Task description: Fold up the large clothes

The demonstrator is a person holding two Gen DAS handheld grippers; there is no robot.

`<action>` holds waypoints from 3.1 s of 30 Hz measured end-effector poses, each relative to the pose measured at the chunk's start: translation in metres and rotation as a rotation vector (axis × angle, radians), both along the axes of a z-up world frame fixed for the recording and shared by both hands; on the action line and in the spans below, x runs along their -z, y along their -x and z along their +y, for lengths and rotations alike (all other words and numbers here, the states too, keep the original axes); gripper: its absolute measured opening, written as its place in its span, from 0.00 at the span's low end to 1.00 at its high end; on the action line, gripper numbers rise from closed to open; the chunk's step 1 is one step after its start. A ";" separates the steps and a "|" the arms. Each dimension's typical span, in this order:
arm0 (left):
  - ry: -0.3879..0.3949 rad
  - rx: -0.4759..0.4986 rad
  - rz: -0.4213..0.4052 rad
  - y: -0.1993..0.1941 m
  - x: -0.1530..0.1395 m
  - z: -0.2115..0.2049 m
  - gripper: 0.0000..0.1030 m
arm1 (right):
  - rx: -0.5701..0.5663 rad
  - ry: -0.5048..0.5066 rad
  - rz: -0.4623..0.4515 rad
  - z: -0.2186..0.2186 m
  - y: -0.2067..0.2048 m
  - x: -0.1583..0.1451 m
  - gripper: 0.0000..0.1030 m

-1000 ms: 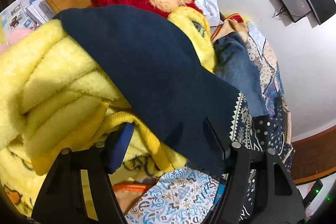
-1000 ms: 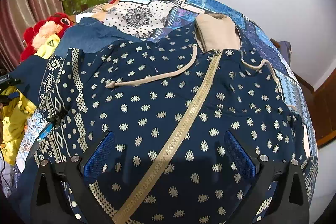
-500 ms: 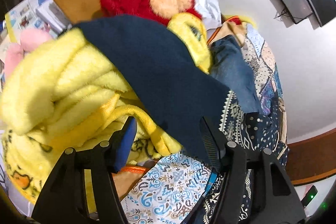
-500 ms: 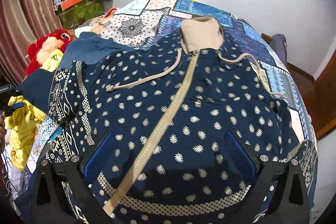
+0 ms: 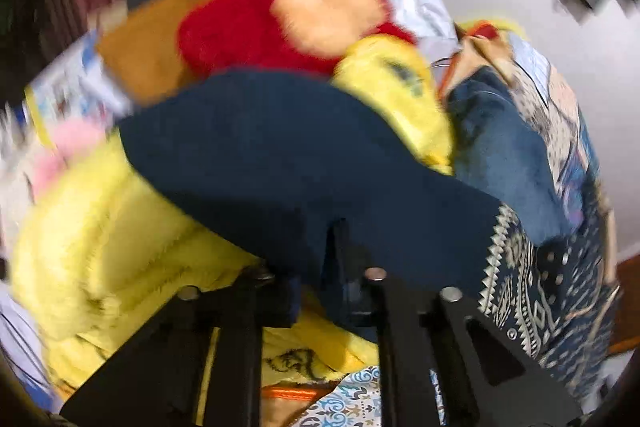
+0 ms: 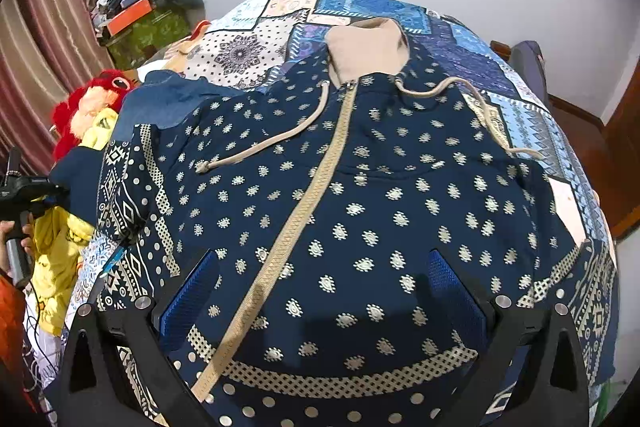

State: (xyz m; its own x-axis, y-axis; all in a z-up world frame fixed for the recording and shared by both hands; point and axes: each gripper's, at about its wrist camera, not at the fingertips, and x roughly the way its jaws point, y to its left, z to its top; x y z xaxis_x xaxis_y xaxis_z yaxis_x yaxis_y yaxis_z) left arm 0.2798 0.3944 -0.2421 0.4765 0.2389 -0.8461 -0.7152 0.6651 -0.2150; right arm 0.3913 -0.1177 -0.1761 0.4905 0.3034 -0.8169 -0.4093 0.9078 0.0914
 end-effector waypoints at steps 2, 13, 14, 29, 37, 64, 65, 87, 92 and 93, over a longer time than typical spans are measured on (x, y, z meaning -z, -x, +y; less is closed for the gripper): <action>-0.101 0.071 -0.023 -0.009 -0.028 -0.025 0.01 | 0.008 0.006 -0.002 -0.005 0.000 -0.002 1.00; -0.187 0.494 -0.332 -0.077 -0.165 -0.181 0.01 | 0.056 -0.039 -0.050 -0.042 0.013 -0.032 1.00; -0.185 0.549 -0.349 -0.086 -0.173 -0.205 0.01 | 0.060 -0.040 -0.062 -0.048 0.016 -0.037 1.00; -0.007 1.105 -0.046 -0.140 -0.044 -0.451 0.02 | 0.167 -0.011 -0.060 -0.141 0.038 -0.046 1.00; -0.065 1.196 0.044 -0.102 -0.028 -0.469 0.24 | 0.185 0.015 -0.013 -0.162 0.045 -0.035 1.00; -0.011 0.676 0.106 -0.078 0.017 -0.212 0.61 | -0.324 0.237 -0.007 0.094 0.008 0.032 0.86; -0.003 0.674 0.113 -0.080 0.024 -0.211 0.61 | -0.325 0.264 0.012 0.097 0.002 0.042 0.78; -0.144 0.643 0.182 -0.088 0.039 -0.235 0.66 | 0.063 0.076 -0.166 -0.058 -0.013 -0.051 0.11; -0.146 0.629 0.190 -0.089 0.039 -0.236 0.68 | 0.139 0.088 -0.115 -0.107 -0.008 -0.035 0.11; -0.147 0.628 0.194 -0.090 0.039 -0.236 0.68 | 0.156 0.090 -0.090 -0.118 -0.008 -0.027 0.11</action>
